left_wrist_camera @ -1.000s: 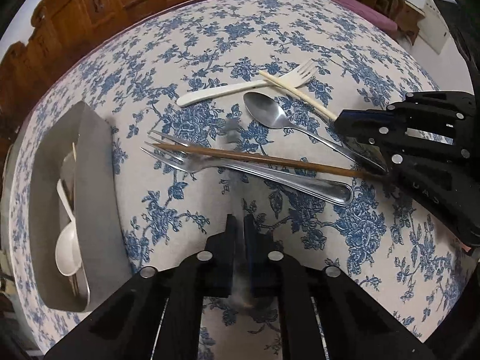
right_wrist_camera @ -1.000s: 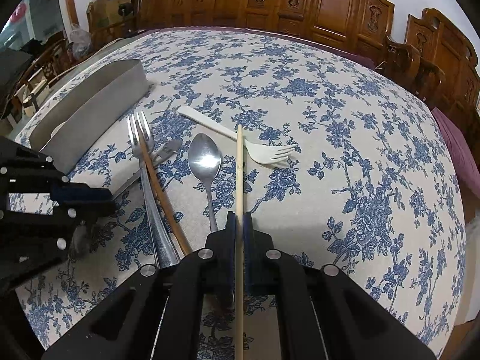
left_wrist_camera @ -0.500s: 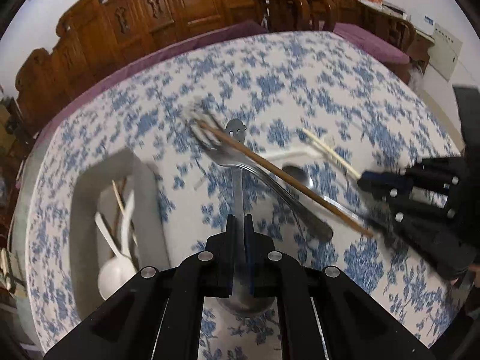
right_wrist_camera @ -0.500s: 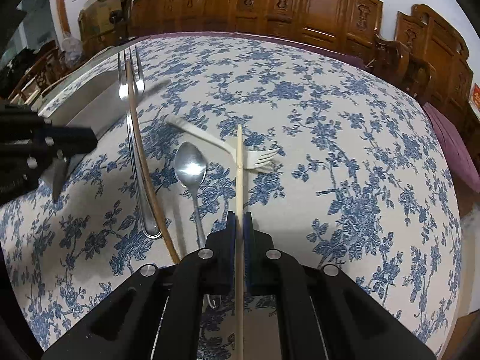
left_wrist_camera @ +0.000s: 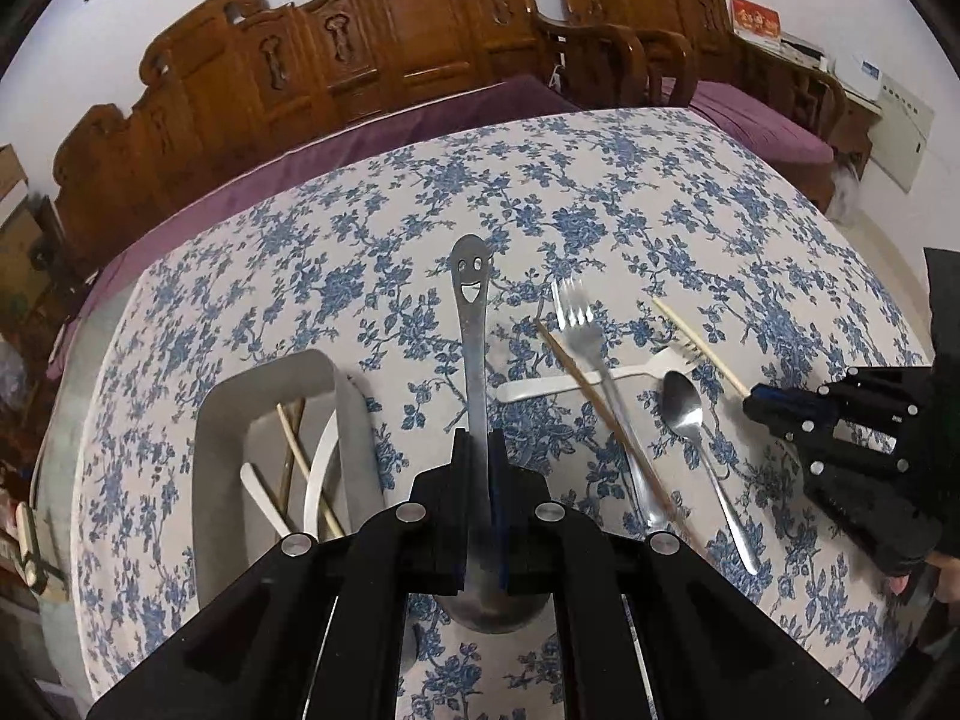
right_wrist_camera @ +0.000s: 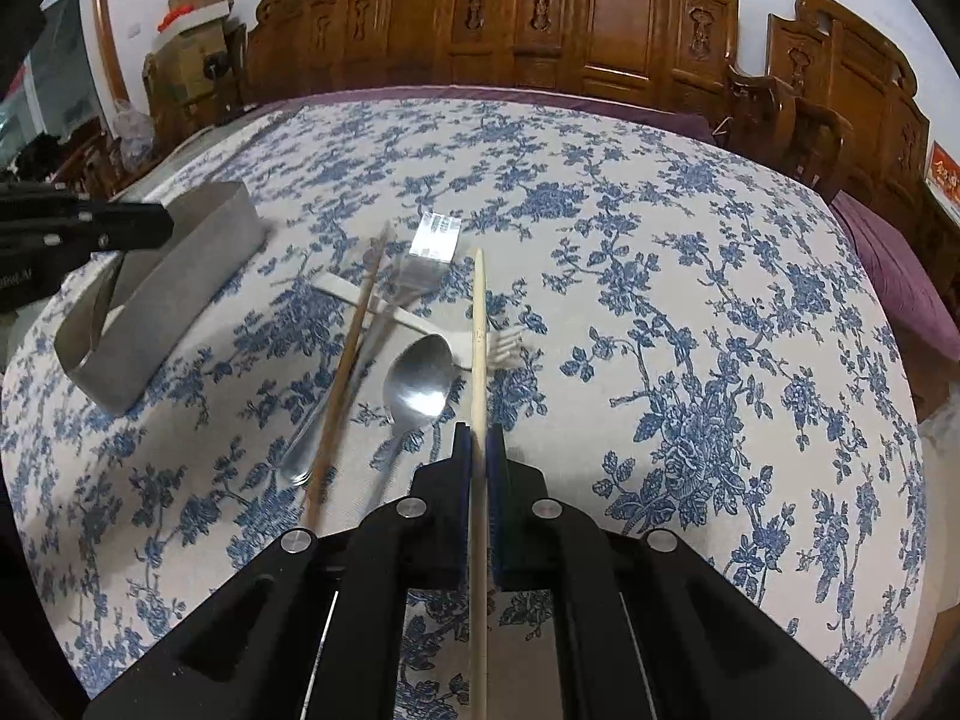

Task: Organize utensils
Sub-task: 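Lift the metal spoon with the left gripper while the right gripper holds the chopstick, then lower the metal spoon into the tray and open the left gripper while right carries chopstick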

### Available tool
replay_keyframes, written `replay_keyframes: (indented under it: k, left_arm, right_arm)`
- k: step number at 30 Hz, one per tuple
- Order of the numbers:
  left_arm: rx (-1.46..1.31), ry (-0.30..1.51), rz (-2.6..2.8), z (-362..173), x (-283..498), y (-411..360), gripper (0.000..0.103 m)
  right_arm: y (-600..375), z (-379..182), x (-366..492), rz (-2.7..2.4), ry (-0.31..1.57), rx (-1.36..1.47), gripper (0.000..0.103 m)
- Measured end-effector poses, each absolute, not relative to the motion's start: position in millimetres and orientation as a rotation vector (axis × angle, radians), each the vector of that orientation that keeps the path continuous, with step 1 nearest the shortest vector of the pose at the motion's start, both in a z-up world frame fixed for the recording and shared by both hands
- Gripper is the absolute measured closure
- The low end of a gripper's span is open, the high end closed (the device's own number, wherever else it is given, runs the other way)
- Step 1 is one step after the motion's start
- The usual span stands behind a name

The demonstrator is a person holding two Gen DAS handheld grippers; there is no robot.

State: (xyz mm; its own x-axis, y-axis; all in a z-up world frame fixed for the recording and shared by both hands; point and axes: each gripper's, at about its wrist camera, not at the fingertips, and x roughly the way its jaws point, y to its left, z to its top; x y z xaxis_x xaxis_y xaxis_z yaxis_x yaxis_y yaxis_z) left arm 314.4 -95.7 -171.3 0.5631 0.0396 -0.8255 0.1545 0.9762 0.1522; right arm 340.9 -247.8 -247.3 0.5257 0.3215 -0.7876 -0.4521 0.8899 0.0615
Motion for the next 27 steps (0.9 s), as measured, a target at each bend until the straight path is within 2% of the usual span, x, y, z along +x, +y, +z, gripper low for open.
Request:
replay_keyframes:
  k: [17, 27]
  left_arm:
    - [0.187, 0.943, -0.063, -160, 291, -48, 0.098]
    - [0.149, 0.948, -0.043, -174, 285, 2, 0.098]
  right_arm:
    - [-242, -228, 332, 0.508, 0.848, -0.072, 0.097]
    - [-222, -219, 313, 0.533, 0.817, -0.104, 0.097]
